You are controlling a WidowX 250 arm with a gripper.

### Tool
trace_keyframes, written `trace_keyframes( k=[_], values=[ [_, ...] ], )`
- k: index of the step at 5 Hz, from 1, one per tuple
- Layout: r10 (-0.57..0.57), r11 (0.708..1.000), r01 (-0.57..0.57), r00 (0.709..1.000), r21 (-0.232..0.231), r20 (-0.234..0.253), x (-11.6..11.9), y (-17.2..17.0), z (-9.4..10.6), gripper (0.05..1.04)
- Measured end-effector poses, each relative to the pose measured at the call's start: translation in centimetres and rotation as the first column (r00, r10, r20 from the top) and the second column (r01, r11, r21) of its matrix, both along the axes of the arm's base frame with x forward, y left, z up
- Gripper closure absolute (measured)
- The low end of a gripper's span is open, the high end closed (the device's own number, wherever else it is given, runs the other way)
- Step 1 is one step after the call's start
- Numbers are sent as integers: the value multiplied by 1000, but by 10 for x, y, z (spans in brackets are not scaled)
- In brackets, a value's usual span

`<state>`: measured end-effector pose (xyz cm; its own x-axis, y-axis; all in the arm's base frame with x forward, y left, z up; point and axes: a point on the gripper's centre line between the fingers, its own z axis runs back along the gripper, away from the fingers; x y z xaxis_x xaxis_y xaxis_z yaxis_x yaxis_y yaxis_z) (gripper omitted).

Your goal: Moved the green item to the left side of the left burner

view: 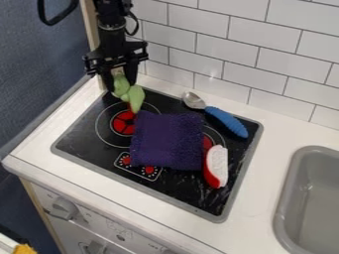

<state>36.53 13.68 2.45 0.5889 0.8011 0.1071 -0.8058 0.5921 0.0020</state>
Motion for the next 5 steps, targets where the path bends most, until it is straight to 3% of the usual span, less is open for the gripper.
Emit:
trace_keyframes(
  k=[1, 3, 5],
  values=[
    [6, 1000, -6, 1000, 7, -15, -4, -2, -3, 89],
    [6, 1000, -6, 999, 19, -33, -10, -10, 0, 83],
    [-3, 1000, 2, 998, 15, 63, -11, -16, 43, 83]
  ],
)
